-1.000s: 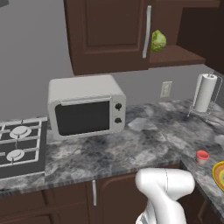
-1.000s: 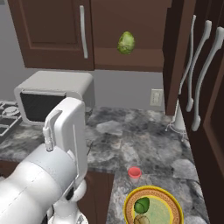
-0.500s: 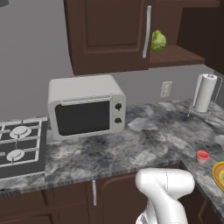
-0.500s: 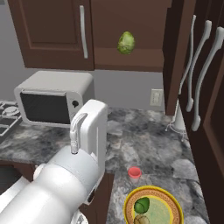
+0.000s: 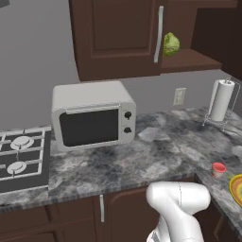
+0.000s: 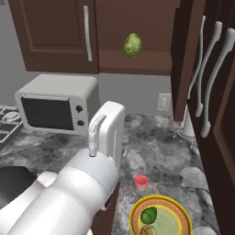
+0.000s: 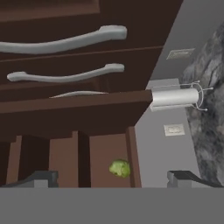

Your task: Pick the avocado and bread from the counter and place them on the plate. Then pick the jam from the cabinet and place it next to the plate. Lastly close the cabinet door.

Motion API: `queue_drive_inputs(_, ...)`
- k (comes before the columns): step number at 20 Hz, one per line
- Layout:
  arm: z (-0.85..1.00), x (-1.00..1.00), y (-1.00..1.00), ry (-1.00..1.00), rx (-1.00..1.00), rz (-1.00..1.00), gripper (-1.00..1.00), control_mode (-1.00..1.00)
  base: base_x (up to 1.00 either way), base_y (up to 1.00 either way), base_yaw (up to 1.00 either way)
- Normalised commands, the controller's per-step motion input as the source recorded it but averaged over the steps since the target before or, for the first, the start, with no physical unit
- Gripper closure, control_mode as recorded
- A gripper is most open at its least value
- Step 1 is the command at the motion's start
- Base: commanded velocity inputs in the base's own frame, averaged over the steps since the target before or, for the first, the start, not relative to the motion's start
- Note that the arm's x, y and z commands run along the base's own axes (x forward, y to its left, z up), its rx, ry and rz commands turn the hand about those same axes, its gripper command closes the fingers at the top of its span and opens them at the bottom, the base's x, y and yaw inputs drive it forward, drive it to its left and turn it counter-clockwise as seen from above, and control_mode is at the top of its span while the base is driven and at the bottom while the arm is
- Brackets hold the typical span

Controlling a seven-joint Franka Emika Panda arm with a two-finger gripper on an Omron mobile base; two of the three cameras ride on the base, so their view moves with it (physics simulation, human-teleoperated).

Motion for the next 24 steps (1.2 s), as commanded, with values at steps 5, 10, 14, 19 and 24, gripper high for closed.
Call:
queue_drive_inputs(5,-0.06,0.32,-0.01,0.00,0.00,0.00,-1.00,-1.00,0.00,0.00,0.00)
queue_drive_inputs(10,-0.04,0.26,-0.12,0.00,0.00,0.00,-1.00,-1.00,0.00,0.00,0.00)
queue_drive_inputs(14,0.00,0.07,-0.27,0.00,0.00,0.00,-1.00,-1.00,0.00,0.00,0.00)
queue_drive_inputs(19,-0.01,0.12,-0.24,0.00,0.00,0.00,-1.00,-1.00,0.00,0.00,0.00)
queue_drive_inputs(24,-0.05,0.17,-0.17,0.00,0.00,0.00,-1.00,-1.00,0.00,0.00,0.00)
